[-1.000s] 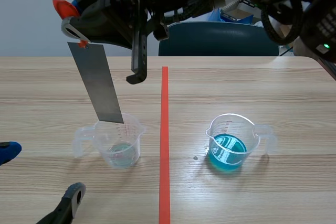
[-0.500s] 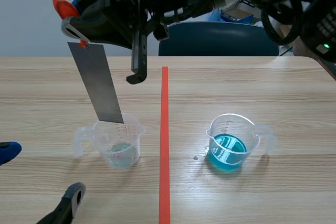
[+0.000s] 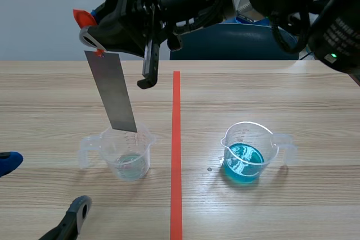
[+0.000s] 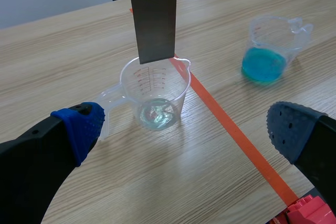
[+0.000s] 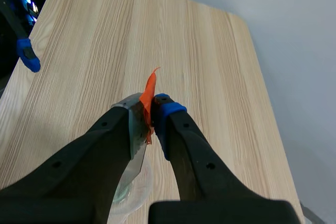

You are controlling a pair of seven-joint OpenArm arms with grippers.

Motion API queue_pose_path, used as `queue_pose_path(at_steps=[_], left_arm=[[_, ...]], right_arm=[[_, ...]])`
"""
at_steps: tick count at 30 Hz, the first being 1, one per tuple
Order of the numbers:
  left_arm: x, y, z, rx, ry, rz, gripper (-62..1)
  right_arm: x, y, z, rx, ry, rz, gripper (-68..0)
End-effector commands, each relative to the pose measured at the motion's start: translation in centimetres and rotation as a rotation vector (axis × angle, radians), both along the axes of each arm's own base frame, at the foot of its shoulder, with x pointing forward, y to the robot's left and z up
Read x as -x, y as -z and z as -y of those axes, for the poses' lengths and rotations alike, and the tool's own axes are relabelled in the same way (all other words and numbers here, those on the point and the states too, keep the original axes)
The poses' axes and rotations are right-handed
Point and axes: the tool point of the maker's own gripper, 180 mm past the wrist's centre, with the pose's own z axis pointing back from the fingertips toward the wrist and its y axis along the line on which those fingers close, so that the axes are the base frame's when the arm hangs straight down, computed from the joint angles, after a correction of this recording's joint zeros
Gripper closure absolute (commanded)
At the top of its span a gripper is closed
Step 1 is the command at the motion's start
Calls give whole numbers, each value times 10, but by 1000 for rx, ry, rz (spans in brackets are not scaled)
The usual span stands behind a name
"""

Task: Do the redox reaction experiment

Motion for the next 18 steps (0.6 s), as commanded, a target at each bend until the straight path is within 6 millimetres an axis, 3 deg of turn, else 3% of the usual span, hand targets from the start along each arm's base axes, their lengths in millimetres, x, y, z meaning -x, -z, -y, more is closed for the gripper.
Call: queue_pose_path(at_steps=[1, 18], left_arm=[[0, -4, 3, 17, 0, 11, -623], [0, -4, 3, 17, 1, 11, -623]], right_arm=[[0, -14, -4, -38, -20, 16, -7], [-29, 13, -14, -79, 44, -110, -7]])
